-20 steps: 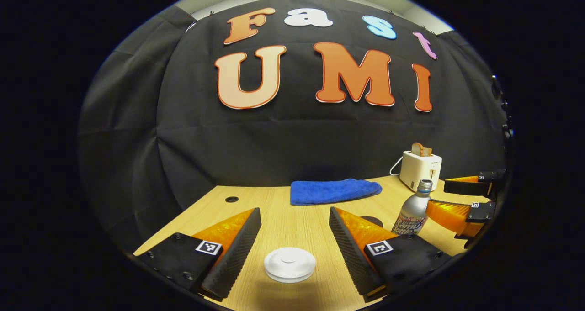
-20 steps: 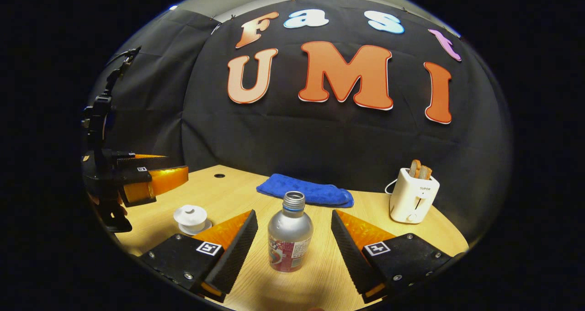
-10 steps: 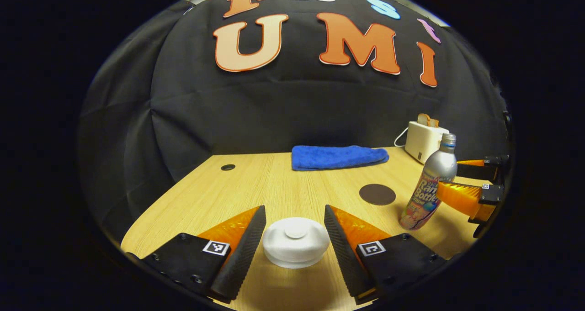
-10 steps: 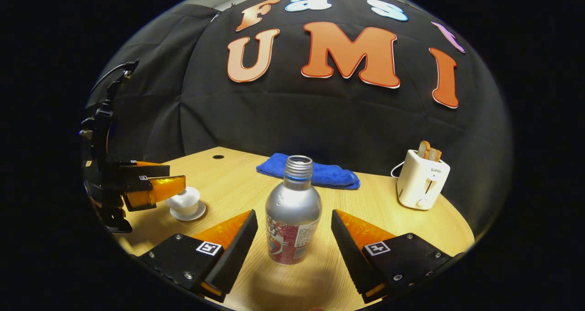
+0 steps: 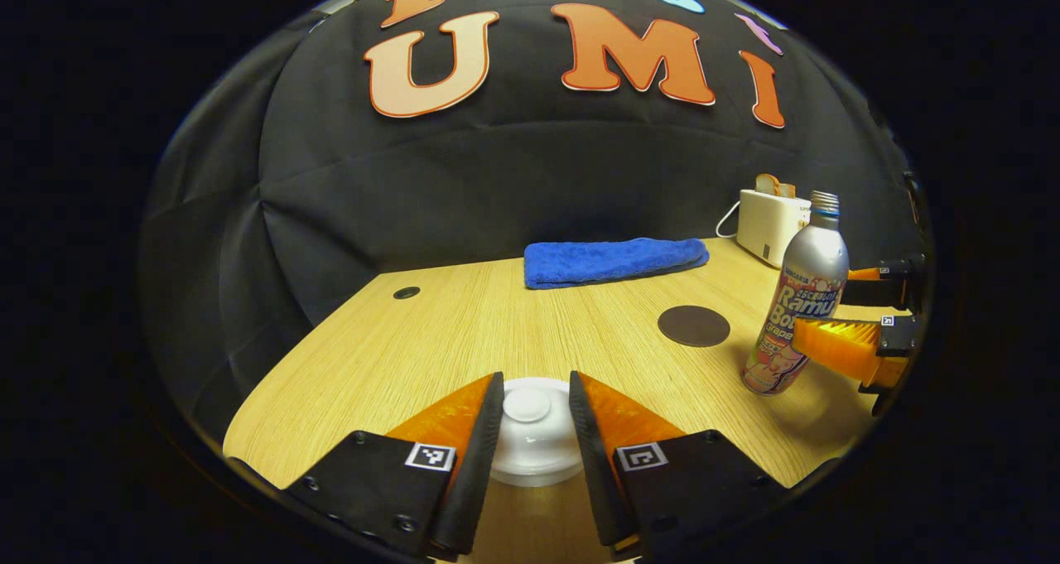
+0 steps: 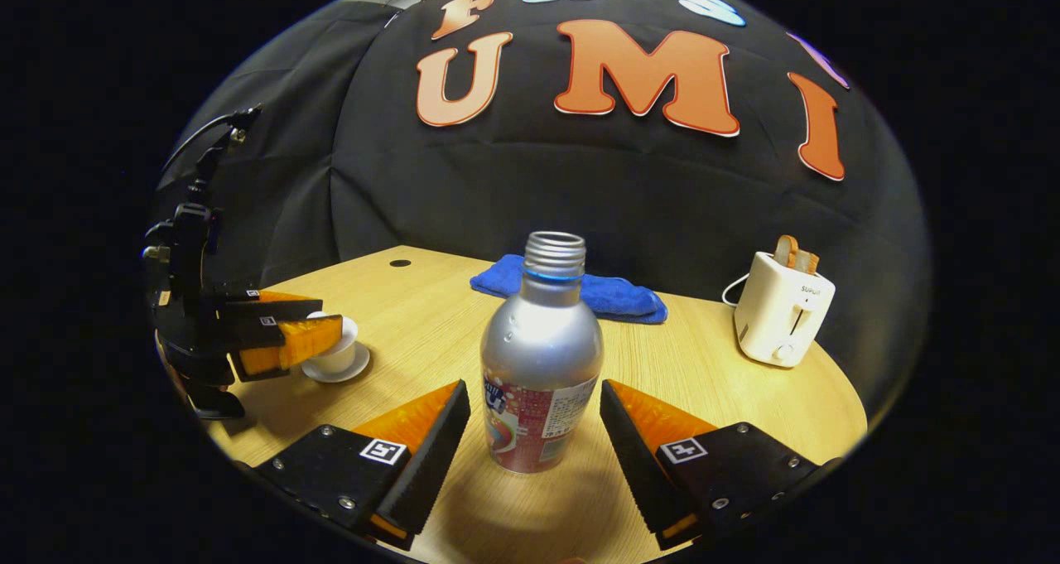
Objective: Open the teacup lid with one hand, grasp the water bottle and pour water into the teacup with the other hand; after pouring, place the water bottle on the coaster and then close the teacup lid.
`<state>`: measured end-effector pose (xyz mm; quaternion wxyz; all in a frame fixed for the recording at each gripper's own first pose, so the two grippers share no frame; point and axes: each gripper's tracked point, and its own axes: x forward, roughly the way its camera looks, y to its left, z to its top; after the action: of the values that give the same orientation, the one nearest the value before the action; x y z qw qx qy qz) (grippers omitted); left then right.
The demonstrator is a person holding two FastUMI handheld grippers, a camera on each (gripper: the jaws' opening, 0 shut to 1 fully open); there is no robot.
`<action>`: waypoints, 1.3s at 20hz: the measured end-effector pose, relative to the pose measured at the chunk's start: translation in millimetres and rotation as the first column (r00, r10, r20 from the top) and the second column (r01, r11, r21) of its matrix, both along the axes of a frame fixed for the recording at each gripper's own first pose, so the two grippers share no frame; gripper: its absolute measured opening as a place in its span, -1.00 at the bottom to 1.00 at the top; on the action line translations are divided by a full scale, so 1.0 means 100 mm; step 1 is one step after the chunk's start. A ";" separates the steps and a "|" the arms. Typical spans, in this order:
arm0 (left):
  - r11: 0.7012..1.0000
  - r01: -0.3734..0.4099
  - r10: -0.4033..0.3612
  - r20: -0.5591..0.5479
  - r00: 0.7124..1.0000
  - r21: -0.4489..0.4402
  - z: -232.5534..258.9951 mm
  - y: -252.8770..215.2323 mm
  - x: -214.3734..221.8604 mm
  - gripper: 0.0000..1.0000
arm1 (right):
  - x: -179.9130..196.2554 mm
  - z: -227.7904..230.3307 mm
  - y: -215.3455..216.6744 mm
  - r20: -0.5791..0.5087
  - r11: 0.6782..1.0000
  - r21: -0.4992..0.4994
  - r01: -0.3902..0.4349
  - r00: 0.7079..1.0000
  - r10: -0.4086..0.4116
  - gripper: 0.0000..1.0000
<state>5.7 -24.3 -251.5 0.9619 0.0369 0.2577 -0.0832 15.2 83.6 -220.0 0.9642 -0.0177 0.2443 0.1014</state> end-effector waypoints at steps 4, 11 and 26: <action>1.000 -0.015 0.015 0.027 1.000 -0.017 0.04 -0.02 0.04 -0.09 | 0.00 -0.06 0.03 -0.014 1.000 -0.008 -0.017 1.000 0.017 0.91; 0.999 -0.013 0.015 0.050 0.999 -0.031 0.09 -0.03 0.05 -0.36 | 0.03 -0.13 0.03 -0.041 1.000 0.013 -0.012 0.999 0.012 0.63; 0.997 -0.065 0.072 0.158 0.985 -0.049 0.55 0.21 0.12 -0.37 | 0.20 0.20 -0.17 0.034 0.994 -0.107 -0.017 0.999 0.021 0.55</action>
<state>17.8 -3.3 -196.9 0.9823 0.0135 0.1791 -0.0524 34.8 66.4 -199.8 0.9650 -0.0731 0.2322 0.0972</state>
